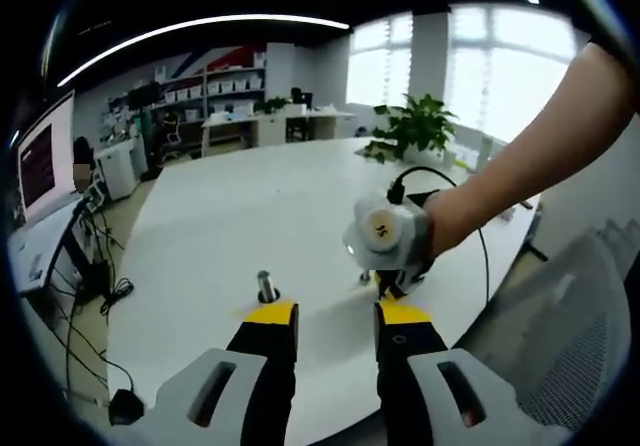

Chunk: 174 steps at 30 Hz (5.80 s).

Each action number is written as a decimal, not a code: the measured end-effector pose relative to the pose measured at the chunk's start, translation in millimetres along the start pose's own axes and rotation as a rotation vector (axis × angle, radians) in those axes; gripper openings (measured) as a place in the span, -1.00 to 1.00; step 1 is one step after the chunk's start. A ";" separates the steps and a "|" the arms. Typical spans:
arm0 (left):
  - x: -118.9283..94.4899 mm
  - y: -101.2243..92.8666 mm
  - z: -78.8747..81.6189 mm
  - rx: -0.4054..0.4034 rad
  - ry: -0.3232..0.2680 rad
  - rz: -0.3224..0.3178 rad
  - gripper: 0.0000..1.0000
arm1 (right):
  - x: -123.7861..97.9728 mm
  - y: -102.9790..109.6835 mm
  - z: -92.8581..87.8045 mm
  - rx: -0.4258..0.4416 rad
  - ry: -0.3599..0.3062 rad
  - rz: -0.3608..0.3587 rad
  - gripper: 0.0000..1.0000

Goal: Place the washer onto the threaded stud by aligning its center hole with the stud, sliding it down to the base, and recovering from edge contact or off-axis alignment until the washer reaches the visible bottom stop.

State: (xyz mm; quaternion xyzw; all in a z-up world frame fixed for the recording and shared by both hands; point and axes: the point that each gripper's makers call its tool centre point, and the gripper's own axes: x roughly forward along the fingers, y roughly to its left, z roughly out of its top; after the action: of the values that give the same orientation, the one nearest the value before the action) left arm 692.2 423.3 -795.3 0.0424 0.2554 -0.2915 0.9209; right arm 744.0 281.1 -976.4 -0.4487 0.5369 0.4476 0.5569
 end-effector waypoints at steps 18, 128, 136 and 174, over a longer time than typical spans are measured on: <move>-1.6 4.0 1.5 -0.023 -0.013 0.010 -0.45 | -16.7 -13.4 -11.7 0.213 -0.200 -0.030 -0.73; 0.8 2.9 -7.7 -0.027 0.028 -0.002 -0.47 | -88.7 -28.7 -29.3 0.255 -0.444 -0.150 -0.59; 1.9 -1.4 -6.0 -0.016 0.027 -0.012 -0.46 | -127.0 -2.9 -53.4 0.298 -0.605 -0.226 -0.59; -1.7 10.3 3.0 -0.065 -0.020 0.037 -0.46 | -203.5 47.9 -108.3 0.698 -1.093 -0.376 -0.34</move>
State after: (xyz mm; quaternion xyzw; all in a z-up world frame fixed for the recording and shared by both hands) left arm 698.0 432.0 -792.6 0.0142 0.2544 -0.2666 0.9295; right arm 671.2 181.0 -776.1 -0.0375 0.2038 0.3061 0.9292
